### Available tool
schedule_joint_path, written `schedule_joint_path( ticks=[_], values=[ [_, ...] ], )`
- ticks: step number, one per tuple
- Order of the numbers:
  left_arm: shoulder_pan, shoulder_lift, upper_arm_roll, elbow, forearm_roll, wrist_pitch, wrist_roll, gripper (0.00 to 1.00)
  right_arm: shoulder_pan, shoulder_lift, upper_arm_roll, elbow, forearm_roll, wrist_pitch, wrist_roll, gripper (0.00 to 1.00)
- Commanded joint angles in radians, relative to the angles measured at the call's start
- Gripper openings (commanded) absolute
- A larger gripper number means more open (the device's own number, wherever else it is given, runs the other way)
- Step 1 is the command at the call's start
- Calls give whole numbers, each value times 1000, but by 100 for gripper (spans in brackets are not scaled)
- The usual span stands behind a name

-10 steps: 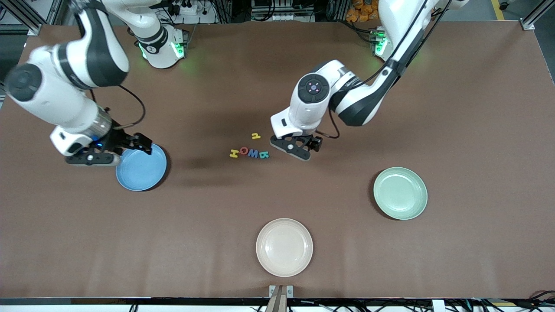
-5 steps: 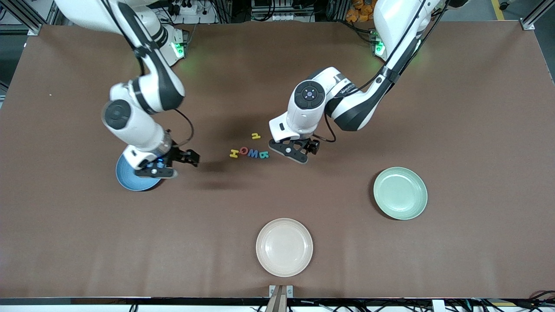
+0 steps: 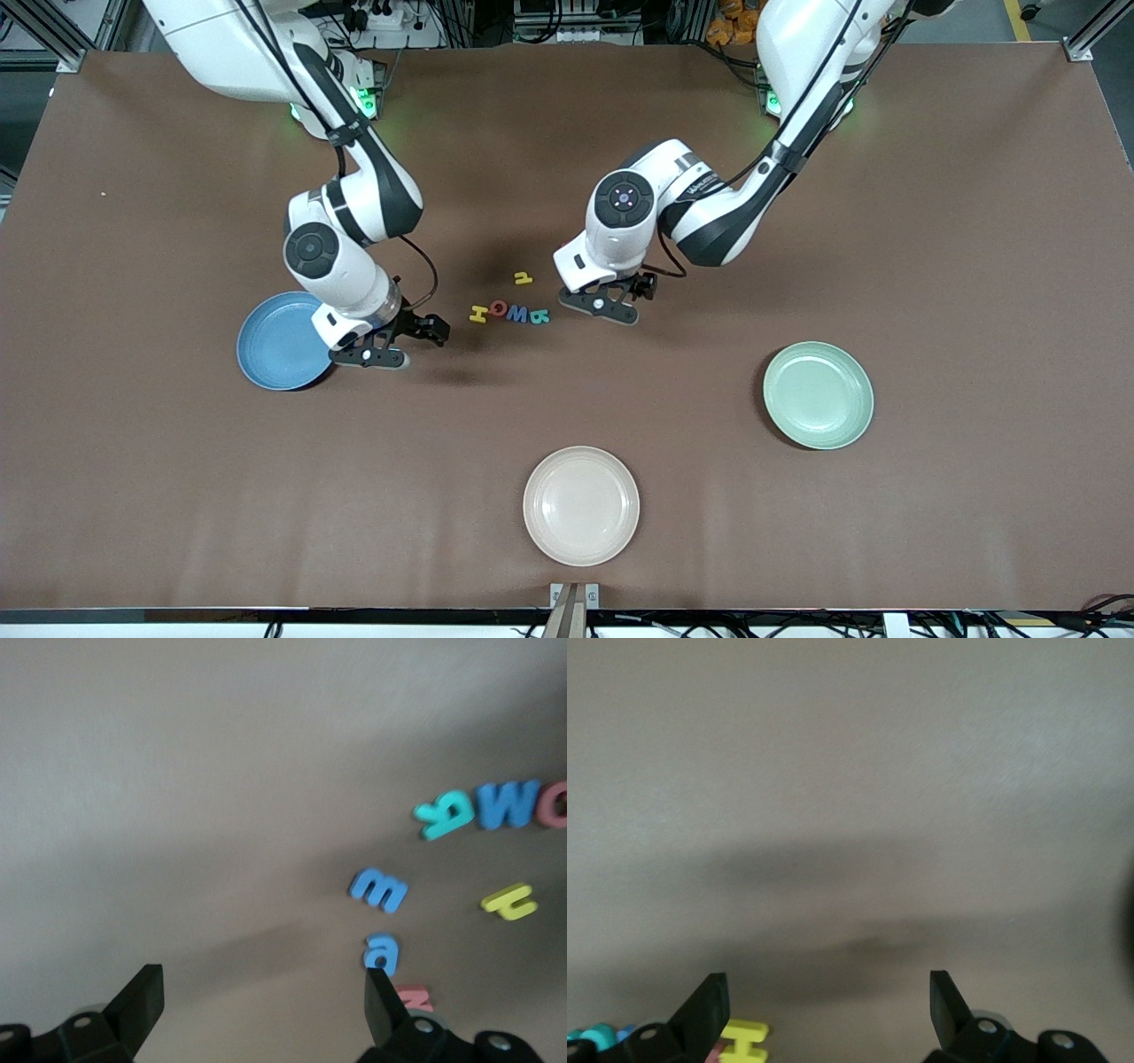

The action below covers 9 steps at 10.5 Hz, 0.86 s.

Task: Sort uppercase to blue plate, lowercase to green plate
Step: 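Lower the right gripper onto the yellow H beside the letters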

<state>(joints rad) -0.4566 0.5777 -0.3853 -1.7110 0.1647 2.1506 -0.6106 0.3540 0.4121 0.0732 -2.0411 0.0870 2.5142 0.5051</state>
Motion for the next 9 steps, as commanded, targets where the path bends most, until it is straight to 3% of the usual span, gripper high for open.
schedule_joint_path(
  ticks=[1, 5, 7, 9],
  values=[
    [-20, -10, 8, -22, 32, -34, -150, 100, 49, 39, -4, 27, -13, 1, 139, 100],
    [-20, -12, 5, -41, 29, -35, -336, 100, 121, 99, -3, 47, -214, 6, 451, 89],
    [2, -33, 5, -41, 29, -37, -328, 100, 123, 109, -3, 48, -227, 23, 467, 80],
    [61, -50, 2, -35, 30, -43, -287, 100, 122, 126, -3, 48, -225, 41, 469, 77]
  ],
)
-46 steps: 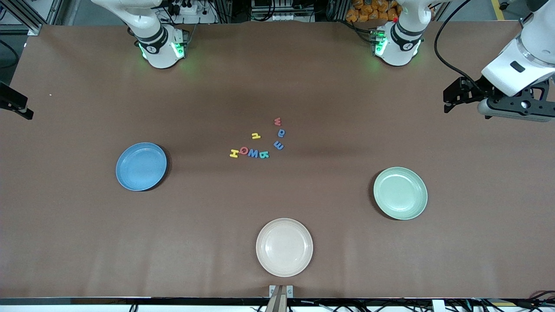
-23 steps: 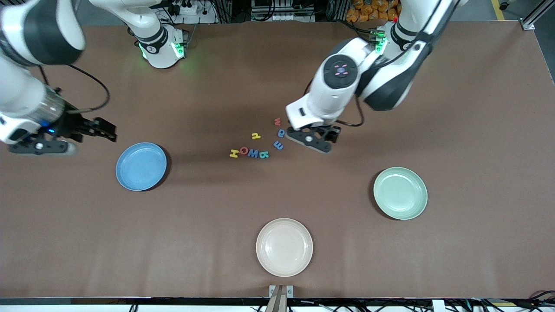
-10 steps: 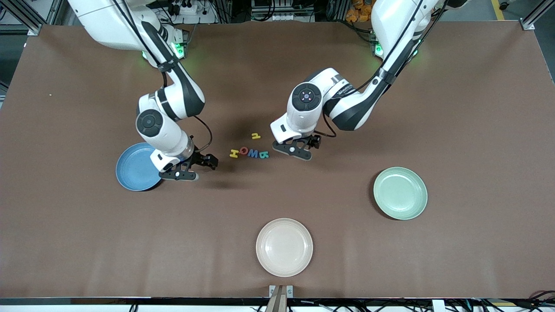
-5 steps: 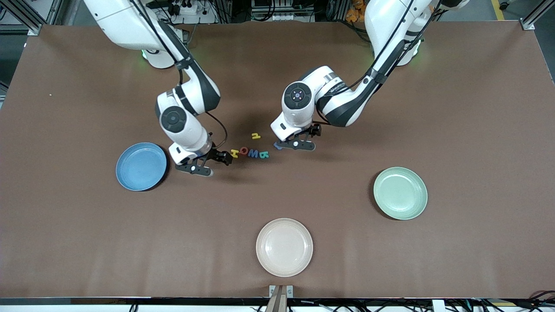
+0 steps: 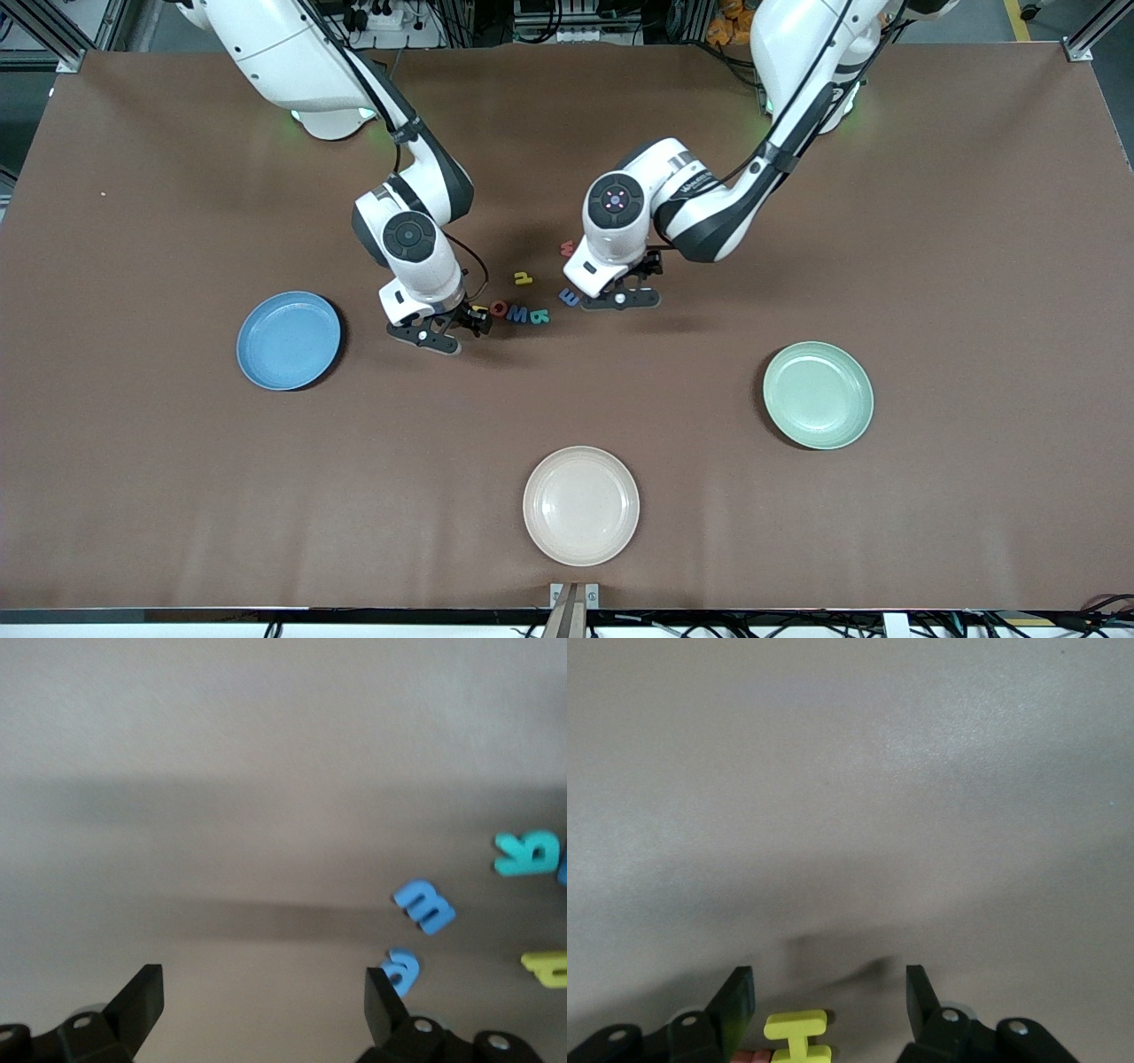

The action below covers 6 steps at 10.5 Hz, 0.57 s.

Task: Sort uppercase to blue plate, lowercase to green plate
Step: 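Lower the right gripper onto the yellow H beside the letters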

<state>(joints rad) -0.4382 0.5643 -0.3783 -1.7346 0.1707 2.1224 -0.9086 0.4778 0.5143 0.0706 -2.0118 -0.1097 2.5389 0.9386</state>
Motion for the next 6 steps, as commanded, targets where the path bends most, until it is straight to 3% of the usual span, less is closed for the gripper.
schedule_joint_path(
  ticks=[1, 6],
  values=[
    [58, -46, -4, -13, 23, -21, 34, 100, -1, 36, 2, 18, -27, 35, 48, 77],
    [92, -49, -5, -8, 13, -82, 60, 100, 2, 53, 28, 21, -31, 37, 82, 77]
  ],
)
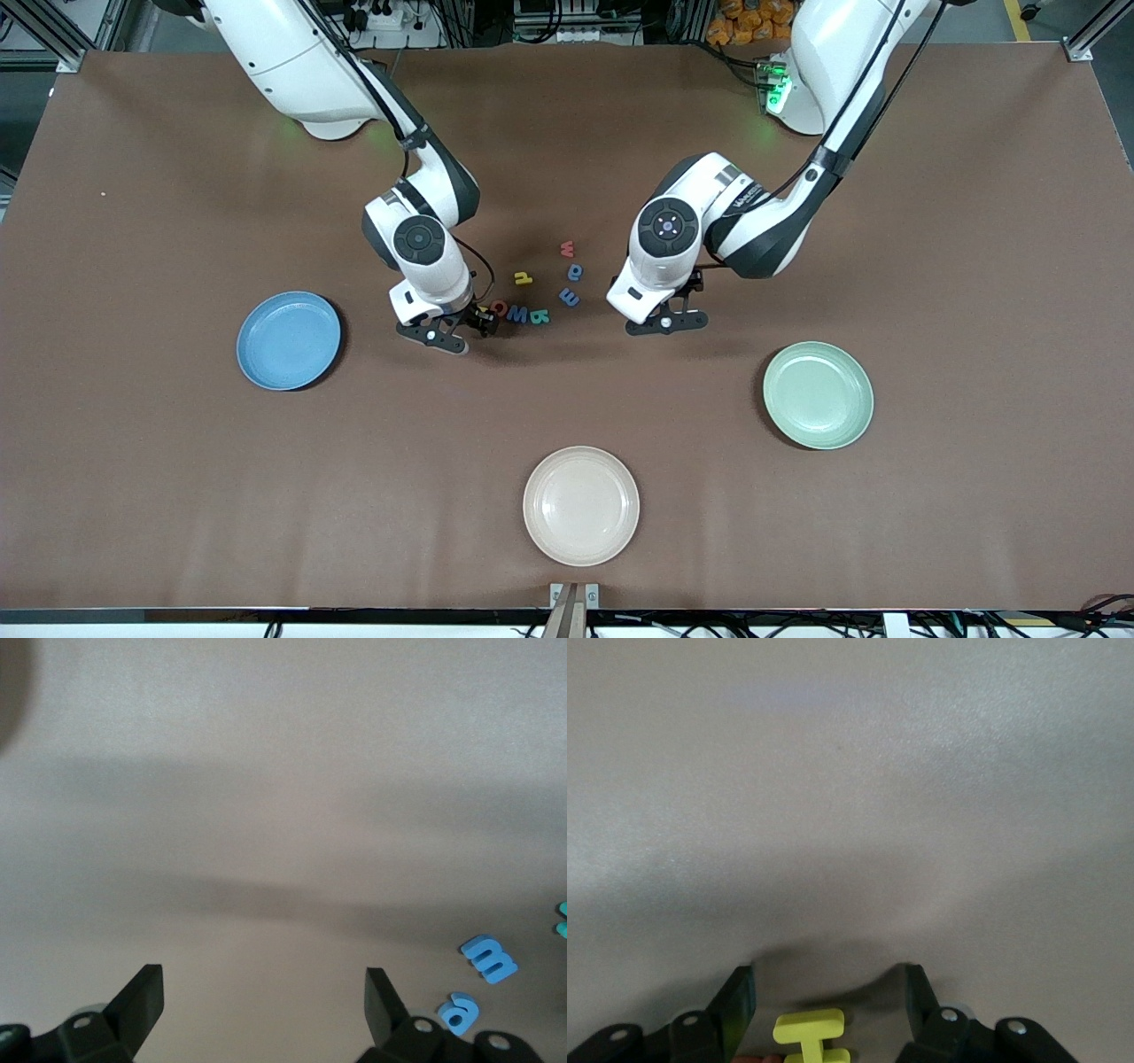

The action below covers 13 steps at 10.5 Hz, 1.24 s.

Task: Sort uppercase to blue plate, lowercase to green plate
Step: 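Lower the right gripper onto the yellow H beside the letters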

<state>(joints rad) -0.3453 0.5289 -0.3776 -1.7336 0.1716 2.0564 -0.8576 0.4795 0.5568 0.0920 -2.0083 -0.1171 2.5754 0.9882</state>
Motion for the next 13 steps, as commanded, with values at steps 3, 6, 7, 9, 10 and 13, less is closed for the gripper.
schedule_joint_path(
  ticks=[3, 6, 7, 9, 10, 13],
  values=[
    [-1, -7, -7, -9, 11, -16, 9, 100, 13, 11, 8, 19, -24, -10, 24, 77],
    [-17, 9, -7, -1, 9, -9, 6, 100, 14, 11, 15, 11, -58, -15, 10, 77],
    [-18, 13, -7, 3, 9, -7, 6, 100, 14, 11, 15, 10, -61, -17, 10, 76],
    [-18, 20, -7, 3, 11, -4, 5, 100, 13, 11, 15, 3, -68, -17, -6, 70],
    [-20, 23, -7, 5, 11, -2, 3, 100, 7, 9, 15, -3, -69, -17, -26, 68],
    [-17, 20, -9, 26, 9, -2, 6, 100, 2, 3, 15, -15, -69, -21, -37, 61]
  ],
)
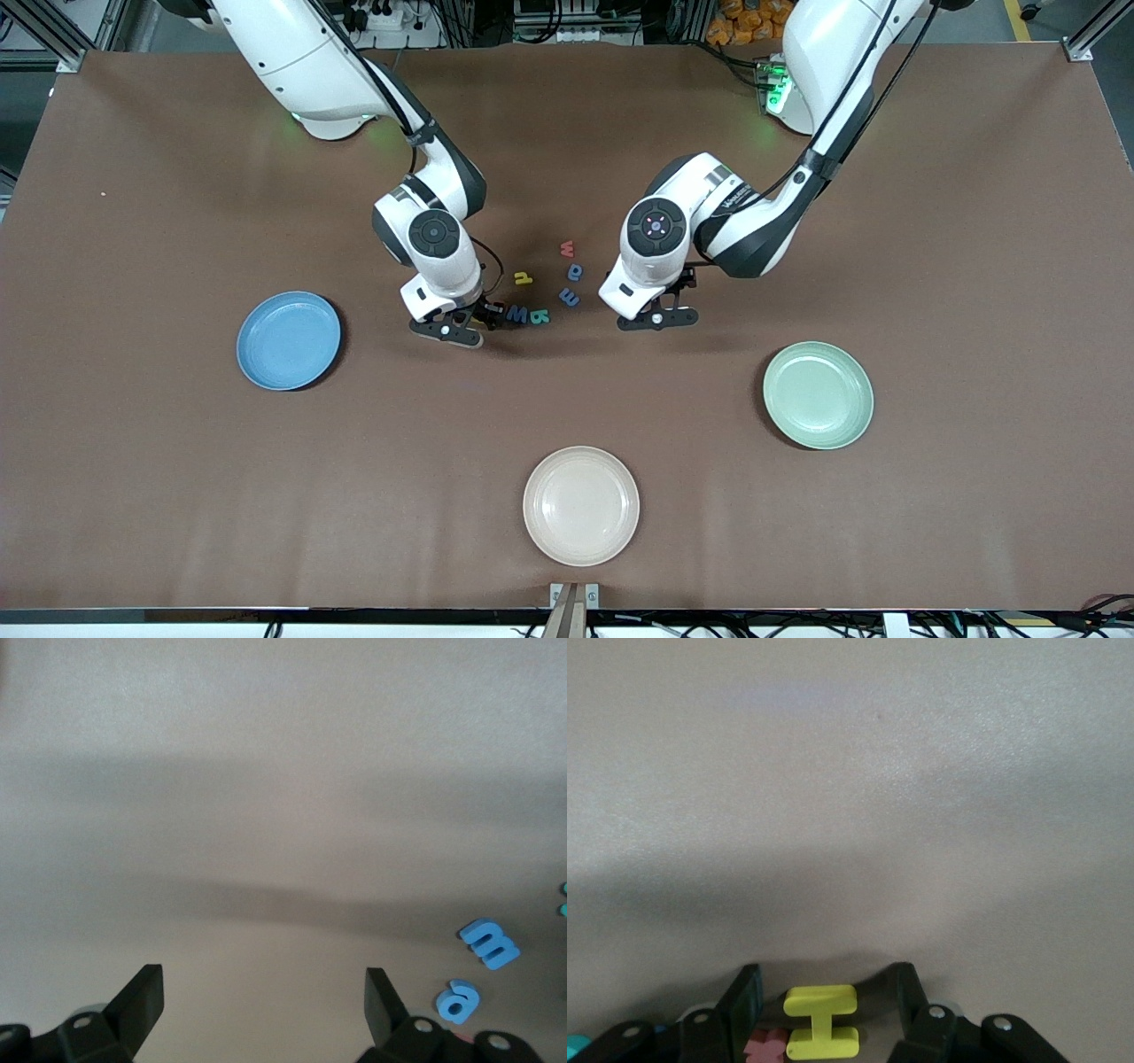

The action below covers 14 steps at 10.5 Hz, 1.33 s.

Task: Sort uppercase to blue plate, lowercase to green plate
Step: 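Close the right gripper on the yellow H and lift it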

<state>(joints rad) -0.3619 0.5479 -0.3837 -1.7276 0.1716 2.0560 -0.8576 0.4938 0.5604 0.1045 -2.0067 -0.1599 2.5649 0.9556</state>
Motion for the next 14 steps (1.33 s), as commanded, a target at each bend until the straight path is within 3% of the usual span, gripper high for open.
schedule_joint_path(
  ticks=[1, 3, 8, 11, 14],
  values=[
    [-3, 3, -3, 20, 11, -2, 8, 100, -12, -2, 4, -18, -27, -31, -8, 61],
    [-3, 4, -1, 20, 11, -2, 8, 100, -12, -5, 14, -20, -27, -35, -8, 54],
    [-5, 9, -3, 20, 11, -2, 8, 100, -23, -8, 37, -23, -26, -54, -18, 49],
    [-3, 4, -3, 22, 13, -4, 9, 100, -24, -7, 37, -21, -26, -54, -20, 36],
    [-8, 6, -3, 19, 16, -7, 9, 100, -24, -5, 37, -21, -26, -52, -20, 30]
  ],
)
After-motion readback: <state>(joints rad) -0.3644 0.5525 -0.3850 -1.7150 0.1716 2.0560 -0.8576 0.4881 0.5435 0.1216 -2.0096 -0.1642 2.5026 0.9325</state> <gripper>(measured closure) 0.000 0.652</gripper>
